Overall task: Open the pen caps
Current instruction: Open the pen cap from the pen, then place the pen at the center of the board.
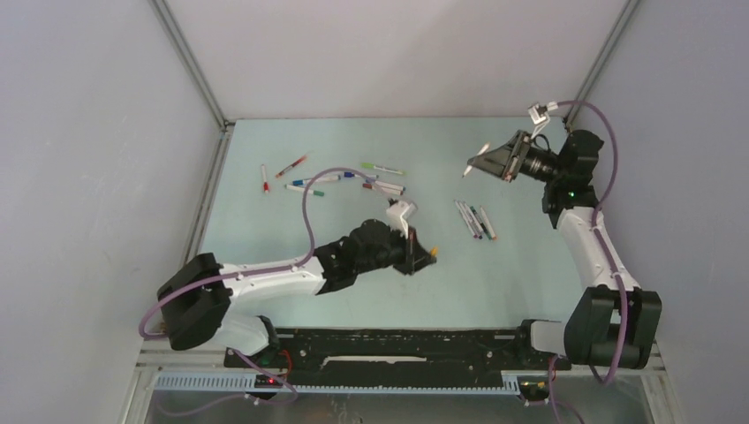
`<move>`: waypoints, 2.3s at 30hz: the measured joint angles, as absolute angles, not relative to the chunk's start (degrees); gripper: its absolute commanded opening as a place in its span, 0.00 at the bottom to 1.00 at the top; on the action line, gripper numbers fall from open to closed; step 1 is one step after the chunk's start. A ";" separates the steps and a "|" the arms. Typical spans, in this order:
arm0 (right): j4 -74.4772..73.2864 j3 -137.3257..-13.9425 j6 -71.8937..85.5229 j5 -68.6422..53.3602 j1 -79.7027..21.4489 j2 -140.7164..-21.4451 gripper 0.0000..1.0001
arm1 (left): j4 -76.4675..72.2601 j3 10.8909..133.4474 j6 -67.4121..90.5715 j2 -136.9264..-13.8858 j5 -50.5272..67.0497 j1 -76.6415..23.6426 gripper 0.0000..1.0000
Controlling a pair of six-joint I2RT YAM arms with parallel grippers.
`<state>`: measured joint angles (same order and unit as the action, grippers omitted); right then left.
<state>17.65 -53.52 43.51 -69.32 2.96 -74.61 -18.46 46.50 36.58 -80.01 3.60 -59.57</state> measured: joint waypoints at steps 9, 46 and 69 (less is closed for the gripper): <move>5.69 -55.64 26.17 -60.07 4.32 -68.88 0.00 | -10.61 39.86 37.65 -79.59 6.44 -60.51 0.00; -36.58 -64.12 -17.74 -27.59 9.96 -96.60 0.08 | -0.84 39.92 44.18 -75.81 -3.77 -49.98 0.00; -38.92 -67.92 -18.44 -17.52 3.88 -105.89 0.26 | -1.98 41.45 44.53 -79.22 -1.63 -52.01 0.00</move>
<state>-38.92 -67.92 -18.44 -17.52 3.88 -105.89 -1.98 41.45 44.53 -79.22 -1.63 -52.01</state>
